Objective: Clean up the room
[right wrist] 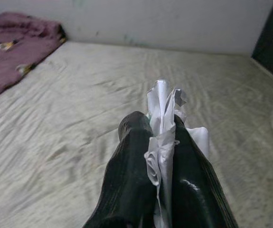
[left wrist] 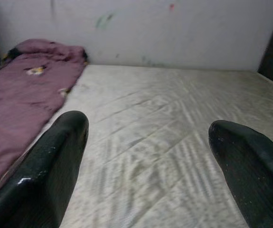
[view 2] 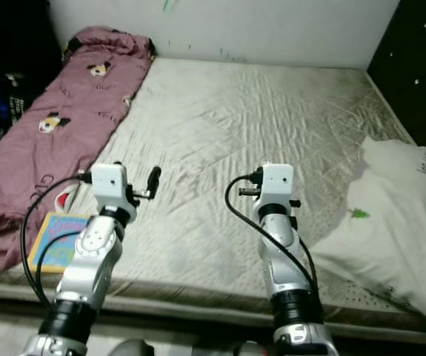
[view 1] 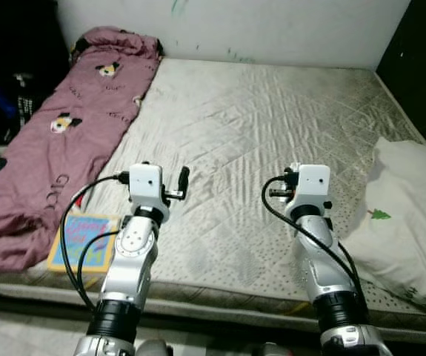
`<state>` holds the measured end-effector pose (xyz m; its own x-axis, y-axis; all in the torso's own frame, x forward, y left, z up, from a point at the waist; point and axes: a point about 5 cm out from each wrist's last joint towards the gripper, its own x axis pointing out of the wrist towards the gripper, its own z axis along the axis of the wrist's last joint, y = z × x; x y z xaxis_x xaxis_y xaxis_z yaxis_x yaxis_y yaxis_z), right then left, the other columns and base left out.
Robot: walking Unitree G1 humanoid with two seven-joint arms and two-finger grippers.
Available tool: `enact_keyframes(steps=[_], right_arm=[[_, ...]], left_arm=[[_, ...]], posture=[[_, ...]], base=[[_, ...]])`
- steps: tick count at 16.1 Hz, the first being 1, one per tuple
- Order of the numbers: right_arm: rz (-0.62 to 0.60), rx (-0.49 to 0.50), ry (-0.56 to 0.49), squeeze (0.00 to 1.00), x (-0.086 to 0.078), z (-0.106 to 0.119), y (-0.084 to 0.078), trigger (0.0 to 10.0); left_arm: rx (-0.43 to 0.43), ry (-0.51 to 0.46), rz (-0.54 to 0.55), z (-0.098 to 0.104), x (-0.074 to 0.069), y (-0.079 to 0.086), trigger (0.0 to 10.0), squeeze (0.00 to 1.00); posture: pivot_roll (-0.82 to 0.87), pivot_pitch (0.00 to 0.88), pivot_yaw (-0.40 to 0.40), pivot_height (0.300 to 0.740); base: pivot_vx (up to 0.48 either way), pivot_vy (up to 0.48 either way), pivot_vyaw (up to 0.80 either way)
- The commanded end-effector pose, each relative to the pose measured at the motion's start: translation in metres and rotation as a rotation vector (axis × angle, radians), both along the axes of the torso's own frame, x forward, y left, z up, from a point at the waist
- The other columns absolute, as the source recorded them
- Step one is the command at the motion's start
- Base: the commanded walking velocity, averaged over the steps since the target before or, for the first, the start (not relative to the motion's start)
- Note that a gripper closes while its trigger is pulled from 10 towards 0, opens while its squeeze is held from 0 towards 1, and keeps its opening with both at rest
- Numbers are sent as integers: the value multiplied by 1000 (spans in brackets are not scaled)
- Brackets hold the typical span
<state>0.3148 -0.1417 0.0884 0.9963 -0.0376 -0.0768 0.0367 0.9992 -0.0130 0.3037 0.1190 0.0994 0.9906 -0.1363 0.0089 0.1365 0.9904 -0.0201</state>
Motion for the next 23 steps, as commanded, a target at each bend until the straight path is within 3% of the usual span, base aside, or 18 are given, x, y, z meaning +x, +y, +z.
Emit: enact_keyframes(steps=[1, 6, 8, 10, 14, 16, 23], right_arm=[[21, 6, -15, 0, 3, 5, 8, 10000], [25, -9, -1, 0, 3, 2, 8, 10000], [27, -9, -11, 0, 2, 3, 9, 10000], [26, 3, -23, 0, 0, 5, 9, 10000], [18, 33, -8, 0, -4, 1, 9, 10000], [11, 40, -2, 0, -5, 0, 8, 10000], [12, 42, 2, 0, -3, 0, 7, 10000]], left_arm=[[4, 2, 15, 0, 1, 6, 10000, 0], [32, -49, -1, 7, 1, 4, 10000, 0], [-39, -71, -7, 8, 0, 9, 10000, 0], [20, -112, 21, 12, -3, 19, 10000, 0], [88, -89, 34, 9, -6, 15, 10000, 0], [24, -37, 3, 3, -7, 14, 10000, 0], [19, -2, -8, -1, -4, 12, 10000, 0]], posture=[[44, 0, 18, 740], [42, 0, 16, 740], [40, 0, 16, 740], [33, 0, 24, 740], [31, 0, 36, 740], [32, 0, 39, 740], [31, 0, 34, 740]], base=[[0, 480, 0], [0, 0, 0], [0, 0, 0], [0, 0, 0], [0, 0, -120], [0, 0, -800], [0, 0, -800]])
